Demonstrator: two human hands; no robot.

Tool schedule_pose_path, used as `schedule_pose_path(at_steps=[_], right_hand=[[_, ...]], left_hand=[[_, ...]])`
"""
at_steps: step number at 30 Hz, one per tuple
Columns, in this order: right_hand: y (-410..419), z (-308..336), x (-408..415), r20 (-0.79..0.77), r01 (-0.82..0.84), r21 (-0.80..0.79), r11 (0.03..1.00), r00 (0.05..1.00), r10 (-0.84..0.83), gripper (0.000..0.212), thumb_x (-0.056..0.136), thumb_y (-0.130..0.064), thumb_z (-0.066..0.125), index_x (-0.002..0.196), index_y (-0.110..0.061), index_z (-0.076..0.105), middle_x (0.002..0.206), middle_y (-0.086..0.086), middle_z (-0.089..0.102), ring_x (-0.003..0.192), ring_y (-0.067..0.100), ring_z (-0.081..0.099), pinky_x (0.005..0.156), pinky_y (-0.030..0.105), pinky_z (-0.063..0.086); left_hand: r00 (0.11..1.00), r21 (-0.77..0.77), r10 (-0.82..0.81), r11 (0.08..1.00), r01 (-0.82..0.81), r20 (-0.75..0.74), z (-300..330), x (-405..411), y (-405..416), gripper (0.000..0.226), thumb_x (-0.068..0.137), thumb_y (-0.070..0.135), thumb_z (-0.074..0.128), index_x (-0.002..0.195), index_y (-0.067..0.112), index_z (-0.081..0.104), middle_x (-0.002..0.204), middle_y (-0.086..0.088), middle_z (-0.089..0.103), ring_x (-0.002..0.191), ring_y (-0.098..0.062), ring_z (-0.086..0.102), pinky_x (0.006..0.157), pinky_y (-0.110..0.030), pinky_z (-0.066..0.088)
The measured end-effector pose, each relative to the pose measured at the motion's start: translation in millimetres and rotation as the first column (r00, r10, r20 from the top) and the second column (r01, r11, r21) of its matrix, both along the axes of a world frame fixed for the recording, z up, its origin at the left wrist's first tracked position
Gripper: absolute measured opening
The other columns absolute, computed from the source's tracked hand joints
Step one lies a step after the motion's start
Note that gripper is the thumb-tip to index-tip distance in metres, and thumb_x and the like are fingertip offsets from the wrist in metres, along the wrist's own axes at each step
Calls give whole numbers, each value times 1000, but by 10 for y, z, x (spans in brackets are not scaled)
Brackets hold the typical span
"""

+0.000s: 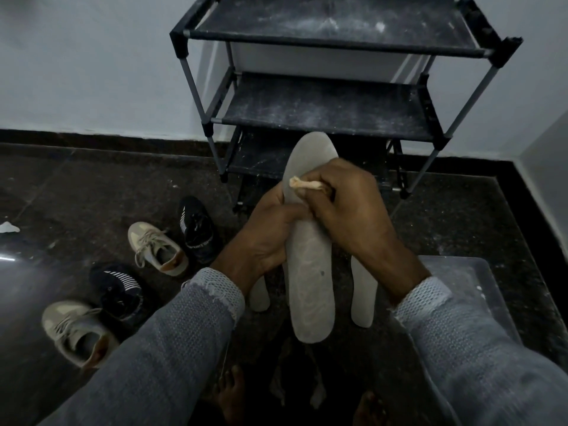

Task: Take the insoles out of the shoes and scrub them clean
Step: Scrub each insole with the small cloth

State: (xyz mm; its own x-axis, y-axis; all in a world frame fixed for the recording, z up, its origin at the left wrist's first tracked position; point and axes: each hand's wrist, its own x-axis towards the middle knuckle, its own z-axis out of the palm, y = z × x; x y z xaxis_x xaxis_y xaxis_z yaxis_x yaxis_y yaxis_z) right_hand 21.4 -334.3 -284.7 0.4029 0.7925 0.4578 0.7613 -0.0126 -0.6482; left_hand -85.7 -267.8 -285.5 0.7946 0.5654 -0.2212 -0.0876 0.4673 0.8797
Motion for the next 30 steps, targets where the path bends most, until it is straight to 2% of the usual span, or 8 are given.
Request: schedule_pose_path(at_steps=[5,9,13,16,19,23,26,30], right_hand=[[-91,-5,229,-75,228,37,973,971,-225,12,87,-23,69,94,-14,73,88,-1,65,78,9,60,71,30,52],[-78,1,212,-185,142,24,990,973,-136,11,86,-22,70,95,-15,73,89,-3,65,79,5,62,72,26,53],[-59,26,145,-149,-48,-60,997,988,39,12,85,-23,71,90,-13,74,88,-5,67,80,5,62,71,26,53],[-77,21,209,-82,72,-47,996,994,-76,13,87,-24,69,95,-15,74,91,-3,66,81,7,62,73,29,53],[-114,20,331,-50,212,15,977,976,-211,14,88,-25,68,96,-14,73,90,1,67,79,9,60,71,25,51],[-123,35,334,-122,84,-43,996,989,-89,13,85,-20,71,97,-14,73,93,0,66,81,4,60,68,9,45],[-114,63,328,-137,-40,-124,991,990,23,16,83,-20,73,99,-15,74,94,-1,66,84,6,61,71,13,49],[-134,61,405,-58,152,18,988,987,-151,14,87,-23,70,97,-15,73,91,-3,65,79,-1,57,70,7,43]], left_hand=[[995,29,19,999,-16,-100,12,8,13,49,84,-16,44,126,8,53,101,-10,65,86,-24,65,68,-34,59],[993,20,40,999,-38,-113,4,25,22,44,86,-9,54,128,6,55,107,-12,67,89,-23,67,72,-34,59],[994,30,46,999,-43,-101,-7,12,29,41,87,-10,54,126,3,55,107,-12,67,88,-19,68,76,-30,58],[989,35,45,999,-40,-142,-8,7,22,43,85,-11,54,125,5,55,103,-10,66,83,-18,67,69,-28,58],[982,51,22,999,-12,-188,-3,6,20,49,84,-9,56,131,7,53,111,-12,65,90,-21,64,68,-29,58],[983,64,20,998,-8,-185,-6,5,42,51,84,-12,54,131,7,53,110,-13,64,89,-21,64,69,-29,57],[985,65,15,998,-4,-174,-16,-6,65,53,83,-16,50,130,8,53,108,-11,65,89,-21,64,68,-28,58],[974,100,8,995,16,-226,-4,-3,55,52,82,-13,53,128,11,54,104,-7,65,88,-20,64,65,-27,57]])
